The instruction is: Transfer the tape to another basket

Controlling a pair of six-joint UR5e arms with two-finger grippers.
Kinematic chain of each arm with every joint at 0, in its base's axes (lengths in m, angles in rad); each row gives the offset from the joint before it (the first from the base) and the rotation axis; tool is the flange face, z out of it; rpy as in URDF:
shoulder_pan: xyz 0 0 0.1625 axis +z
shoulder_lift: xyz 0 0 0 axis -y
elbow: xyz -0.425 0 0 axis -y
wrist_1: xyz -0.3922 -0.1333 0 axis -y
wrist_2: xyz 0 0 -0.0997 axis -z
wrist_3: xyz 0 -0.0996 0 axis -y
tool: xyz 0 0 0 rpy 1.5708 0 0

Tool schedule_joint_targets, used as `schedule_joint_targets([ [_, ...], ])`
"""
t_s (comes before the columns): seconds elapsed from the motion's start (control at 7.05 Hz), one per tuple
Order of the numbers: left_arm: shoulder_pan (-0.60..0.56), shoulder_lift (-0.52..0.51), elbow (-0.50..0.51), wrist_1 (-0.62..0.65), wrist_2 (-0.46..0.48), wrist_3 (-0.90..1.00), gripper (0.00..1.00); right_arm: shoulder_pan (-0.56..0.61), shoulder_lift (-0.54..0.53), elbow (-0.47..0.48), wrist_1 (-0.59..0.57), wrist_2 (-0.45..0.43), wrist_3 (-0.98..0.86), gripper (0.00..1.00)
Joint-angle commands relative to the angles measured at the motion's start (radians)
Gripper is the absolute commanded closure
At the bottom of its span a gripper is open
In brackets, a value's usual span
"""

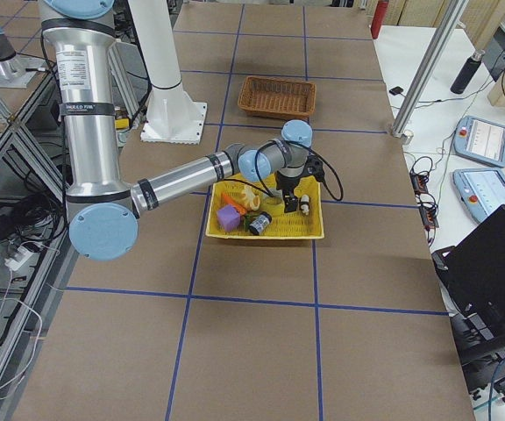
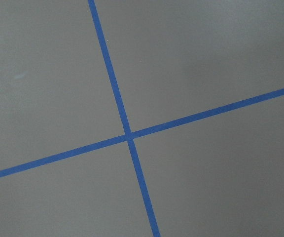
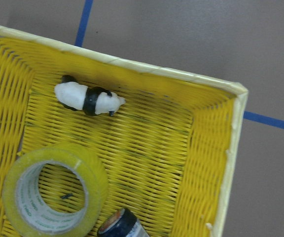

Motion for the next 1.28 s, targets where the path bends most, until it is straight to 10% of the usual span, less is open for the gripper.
schedule_joint_targets([
  [0.0,0.002,0.005,0.0,-0.001,-0.001,0.0,0.02,-0.058,0.032,-0.048,0.01,-0.036,0.002,0.0],
  [0.85,0.002,0.005,0.006,-0.001,0.001,0.0,0.02,-0.132,0.09,-0.162,0.057,-0.052,0.019,0.08],
  [0.99,0.002,0.005,0.006,-0.001,0.001,0.002,0.02,-0.132,0.09,-0.18,0.06,-0.05,0.016,0.21],
  [1.14,0.002,0.005,0.006,-0.001,0.001,0.0,0.02,-0.132,0.09,-0.182,0.06,-0.05,0.019,0.57],
])
